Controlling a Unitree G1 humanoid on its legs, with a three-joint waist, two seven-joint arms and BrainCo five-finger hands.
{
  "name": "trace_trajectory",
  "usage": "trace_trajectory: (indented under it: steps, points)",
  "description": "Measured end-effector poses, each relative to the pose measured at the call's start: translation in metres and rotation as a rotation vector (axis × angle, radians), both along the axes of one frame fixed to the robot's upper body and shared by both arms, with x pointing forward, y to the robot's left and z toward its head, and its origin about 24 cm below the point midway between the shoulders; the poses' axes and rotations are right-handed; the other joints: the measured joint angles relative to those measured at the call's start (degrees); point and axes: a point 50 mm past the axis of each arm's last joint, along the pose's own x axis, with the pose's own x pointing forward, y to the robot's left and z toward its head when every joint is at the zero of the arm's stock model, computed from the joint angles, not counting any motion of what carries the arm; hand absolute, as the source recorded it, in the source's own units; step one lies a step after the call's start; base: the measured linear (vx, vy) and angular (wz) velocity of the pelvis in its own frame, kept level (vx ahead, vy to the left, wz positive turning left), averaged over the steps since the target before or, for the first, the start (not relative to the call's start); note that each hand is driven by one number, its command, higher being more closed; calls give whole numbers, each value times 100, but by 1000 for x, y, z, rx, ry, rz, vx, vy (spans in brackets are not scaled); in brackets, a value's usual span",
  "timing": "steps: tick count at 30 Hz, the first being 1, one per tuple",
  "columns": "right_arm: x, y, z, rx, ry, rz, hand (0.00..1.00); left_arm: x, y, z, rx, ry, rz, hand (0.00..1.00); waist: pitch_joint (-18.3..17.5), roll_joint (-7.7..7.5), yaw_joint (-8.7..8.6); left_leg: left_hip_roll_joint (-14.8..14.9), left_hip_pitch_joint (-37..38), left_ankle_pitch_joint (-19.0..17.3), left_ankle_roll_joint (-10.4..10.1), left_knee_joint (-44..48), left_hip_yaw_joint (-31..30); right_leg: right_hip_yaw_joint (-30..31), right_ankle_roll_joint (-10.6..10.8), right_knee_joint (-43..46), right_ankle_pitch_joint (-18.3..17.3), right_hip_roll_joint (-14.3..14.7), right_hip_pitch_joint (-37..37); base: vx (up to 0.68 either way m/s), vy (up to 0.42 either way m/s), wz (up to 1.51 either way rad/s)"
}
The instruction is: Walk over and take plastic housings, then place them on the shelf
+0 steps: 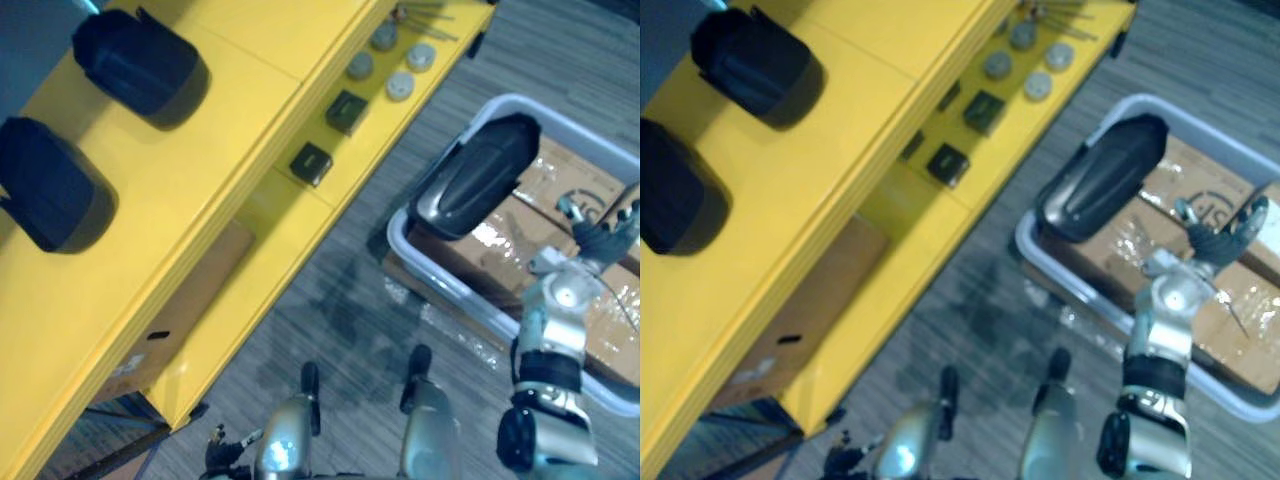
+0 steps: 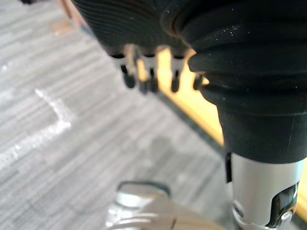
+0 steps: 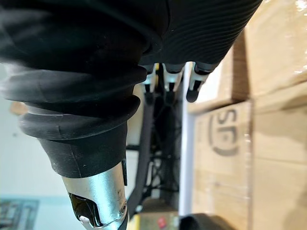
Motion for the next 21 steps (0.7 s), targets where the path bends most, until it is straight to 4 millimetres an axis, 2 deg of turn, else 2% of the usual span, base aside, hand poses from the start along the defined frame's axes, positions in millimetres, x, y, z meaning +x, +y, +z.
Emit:
trace_trajectory:
  steps: [8,12,16,19,21]
  points:
    - [35,6,20,74,-7,50,0,2,-1,1,15,-3,-32,0,7,13,0,-10,-13,1,3,26,74,68,22,-620,431,98,219,-12,19,-9]
    - [51,-2,45,96,-14,57,0,4,-1,2,16,-12,-38,0,26,27,17,-33,-137,-3,11,142,10,22,24,-831,581,133,278,-27,7,6]
    - [59,-16,82,97,-52,55,0,14,-4,4,6,-38,-59,0,219,135,81,-32,-242,-25,32,319,-105,-105,29,-995,662,155,431,-41,12,13]
    - [66,-19,94,117,-21,84,0,21,-4,6,6,-57,-68,0,365,152,116,-29,-339,-25,31,402,-179,-164,34,-1002,683,167,423,-25,4,15]
    - [69,-17,94,131,-1,102,0,21,-4,6,5,-57,-71,0,373,158,116,-37,-381,-25,31,417,-207,-197,39,-1029,698,157,422,-6,9,7]
